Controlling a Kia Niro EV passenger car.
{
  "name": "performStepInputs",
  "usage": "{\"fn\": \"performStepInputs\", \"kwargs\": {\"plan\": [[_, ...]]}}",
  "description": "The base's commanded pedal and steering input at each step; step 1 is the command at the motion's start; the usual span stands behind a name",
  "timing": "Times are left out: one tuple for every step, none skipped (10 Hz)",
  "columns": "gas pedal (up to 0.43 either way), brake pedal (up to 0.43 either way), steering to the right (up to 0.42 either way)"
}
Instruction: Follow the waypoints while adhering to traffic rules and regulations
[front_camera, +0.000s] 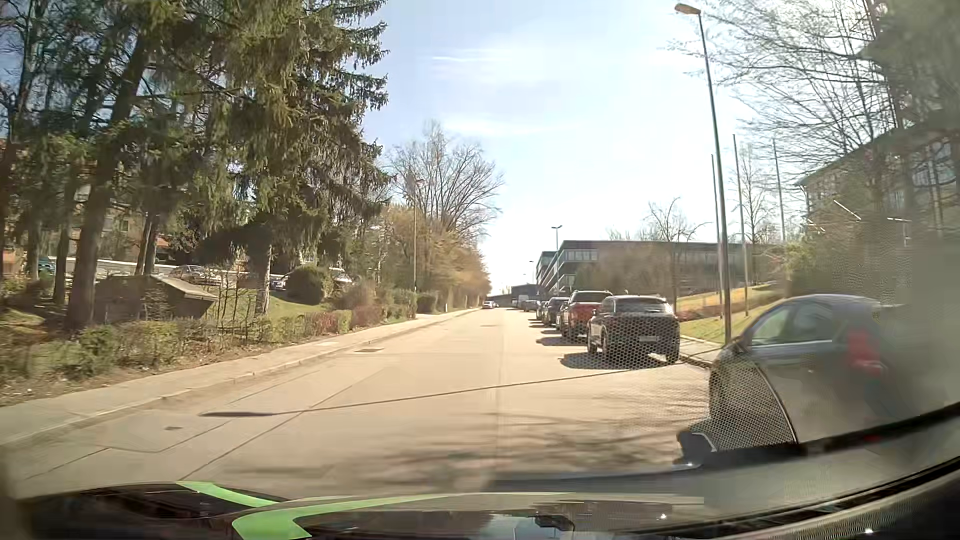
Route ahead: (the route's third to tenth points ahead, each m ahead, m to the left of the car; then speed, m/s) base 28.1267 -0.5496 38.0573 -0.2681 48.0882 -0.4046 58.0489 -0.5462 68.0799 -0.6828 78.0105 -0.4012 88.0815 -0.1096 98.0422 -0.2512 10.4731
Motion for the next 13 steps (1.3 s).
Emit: {"fn": "performStepInputs", "kwargs": {"plan": [[0.24, 0.0, 0.008], [0.24, 0.0, 0.008], [0.24, 0.0, 0.007], [0.24, 0.0, 0.005], [0.24, 0.0, 0.002], [0.24, 0.0, 0.002], [0.24, 0.0, 0.001], [0.24, 0.0, 0.0], [0.24, 0.0, -0.001], [0.228, 0.0, -0.005], [0.228, 0.0, -0.005], [0.228, 0.0, -0.005], [0.228, 0.0, -0.005]]}}
